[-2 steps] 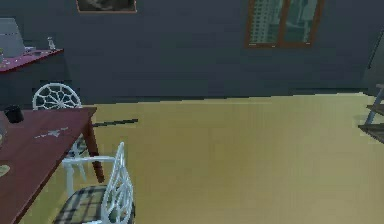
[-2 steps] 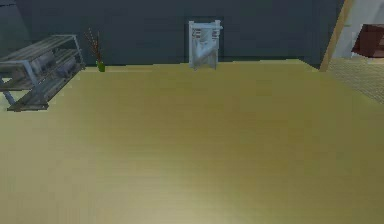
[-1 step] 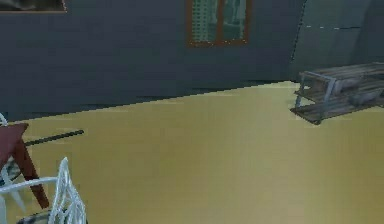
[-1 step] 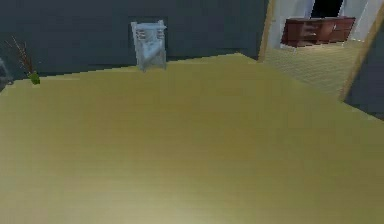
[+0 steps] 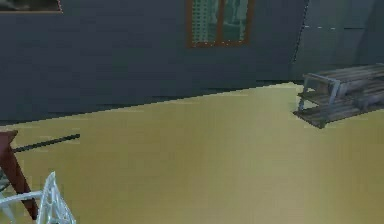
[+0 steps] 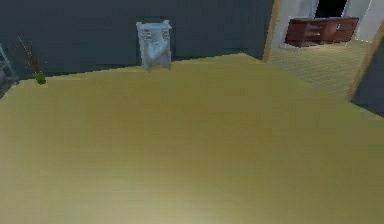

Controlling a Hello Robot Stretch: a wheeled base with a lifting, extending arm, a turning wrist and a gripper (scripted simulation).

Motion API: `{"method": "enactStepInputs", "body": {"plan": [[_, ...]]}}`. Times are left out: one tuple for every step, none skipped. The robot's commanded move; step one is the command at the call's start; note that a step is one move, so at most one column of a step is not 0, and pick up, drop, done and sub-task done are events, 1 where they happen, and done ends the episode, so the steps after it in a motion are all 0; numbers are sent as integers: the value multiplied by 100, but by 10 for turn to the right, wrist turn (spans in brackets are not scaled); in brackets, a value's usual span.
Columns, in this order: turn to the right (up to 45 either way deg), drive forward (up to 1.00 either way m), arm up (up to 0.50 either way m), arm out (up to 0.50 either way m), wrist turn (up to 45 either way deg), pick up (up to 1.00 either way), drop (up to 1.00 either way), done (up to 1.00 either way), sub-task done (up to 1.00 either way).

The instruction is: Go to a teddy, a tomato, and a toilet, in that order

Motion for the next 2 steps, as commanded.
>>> {"method": "enactStepInputs", "body": {"plan": [[-450,0,0,0,0,0,0,0,0],[-270,0,0,0,0,0,0,0,0]]}}
